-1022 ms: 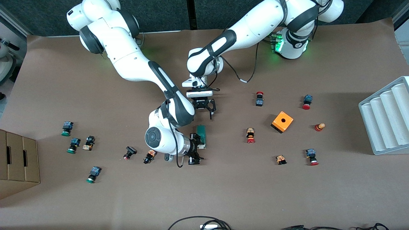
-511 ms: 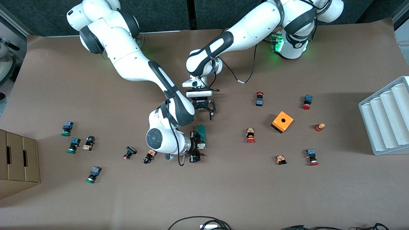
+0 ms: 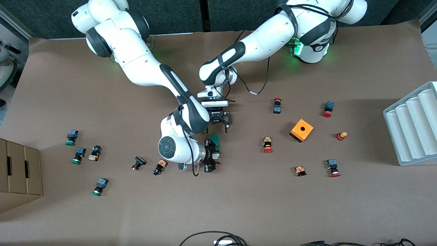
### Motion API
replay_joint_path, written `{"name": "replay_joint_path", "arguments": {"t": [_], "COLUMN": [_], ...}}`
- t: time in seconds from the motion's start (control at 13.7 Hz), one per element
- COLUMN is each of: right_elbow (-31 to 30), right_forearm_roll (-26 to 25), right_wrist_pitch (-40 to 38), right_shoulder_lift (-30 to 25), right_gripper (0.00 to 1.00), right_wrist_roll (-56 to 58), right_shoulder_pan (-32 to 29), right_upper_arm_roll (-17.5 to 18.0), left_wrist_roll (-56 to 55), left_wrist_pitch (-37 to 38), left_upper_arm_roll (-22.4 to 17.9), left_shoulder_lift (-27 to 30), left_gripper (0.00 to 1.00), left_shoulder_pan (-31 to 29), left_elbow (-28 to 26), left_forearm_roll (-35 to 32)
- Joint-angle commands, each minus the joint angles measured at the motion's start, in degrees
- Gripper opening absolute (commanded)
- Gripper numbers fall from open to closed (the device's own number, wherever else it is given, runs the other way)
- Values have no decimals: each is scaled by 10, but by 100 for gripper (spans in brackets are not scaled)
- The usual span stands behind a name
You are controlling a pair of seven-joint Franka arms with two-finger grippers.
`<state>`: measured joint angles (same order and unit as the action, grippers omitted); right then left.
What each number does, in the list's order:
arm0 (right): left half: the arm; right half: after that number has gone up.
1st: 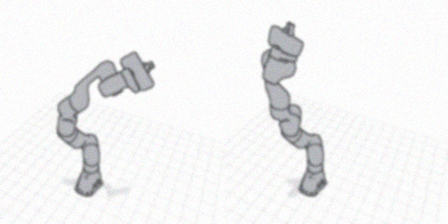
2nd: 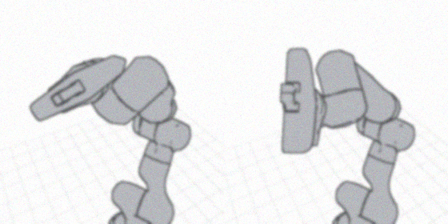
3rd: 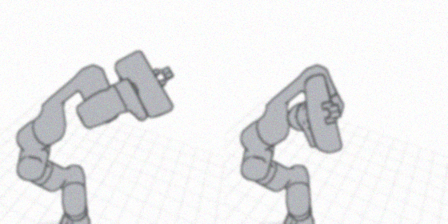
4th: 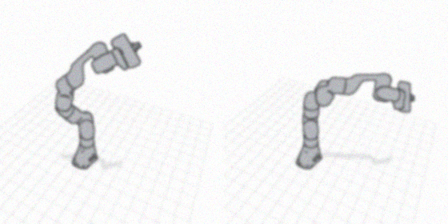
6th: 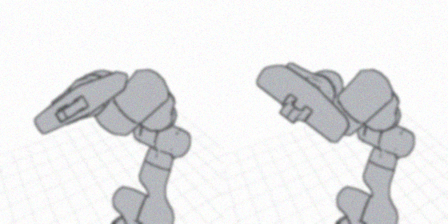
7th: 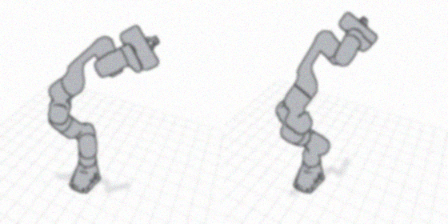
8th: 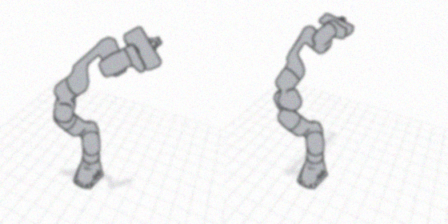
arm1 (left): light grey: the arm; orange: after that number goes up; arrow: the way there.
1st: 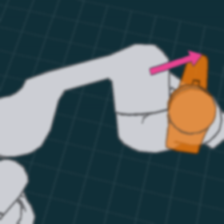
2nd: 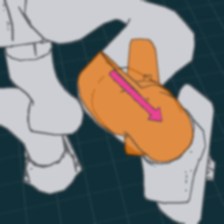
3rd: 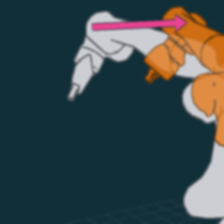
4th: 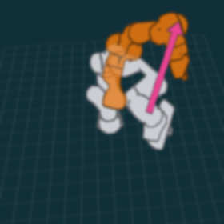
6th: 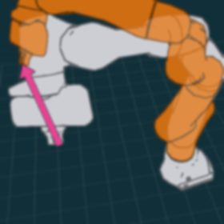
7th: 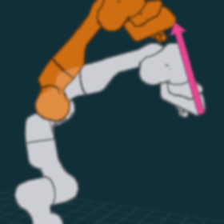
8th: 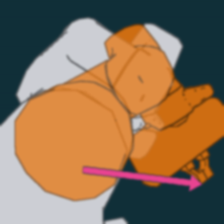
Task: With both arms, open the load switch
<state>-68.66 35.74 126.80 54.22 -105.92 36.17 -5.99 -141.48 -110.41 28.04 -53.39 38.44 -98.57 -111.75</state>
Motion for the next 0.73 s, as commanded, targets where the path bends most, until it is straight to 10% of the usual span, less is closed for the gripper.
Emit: {"name": "replay_joint_path", "arguments": {"t": [0.0, 0.66], "right_elbow": [11, 1], "right_forearm_roll": [-8, -28], "right_wrist_pitch": [-16, -12], "right_shoulder_lift": [6, 6], "right_gripper": [50, 46], "right_wrist_roll": [-3, -2], "right_shoulder_pan": [5, 9], "right_upper_arm_roll": [-7, -5], "left_wrist_roll": [-5, 16], "left_wrist_pitch": [9, 15], "left_upper_arm_roll": [-4, -28], "left_shoulder_lift": [-24, -51], "left_gripper": [100, 96], "left_shoulder_pan": [10, 41], "left_elbow": [35, 64], "left_forearm_roll": [-10, -29]}}
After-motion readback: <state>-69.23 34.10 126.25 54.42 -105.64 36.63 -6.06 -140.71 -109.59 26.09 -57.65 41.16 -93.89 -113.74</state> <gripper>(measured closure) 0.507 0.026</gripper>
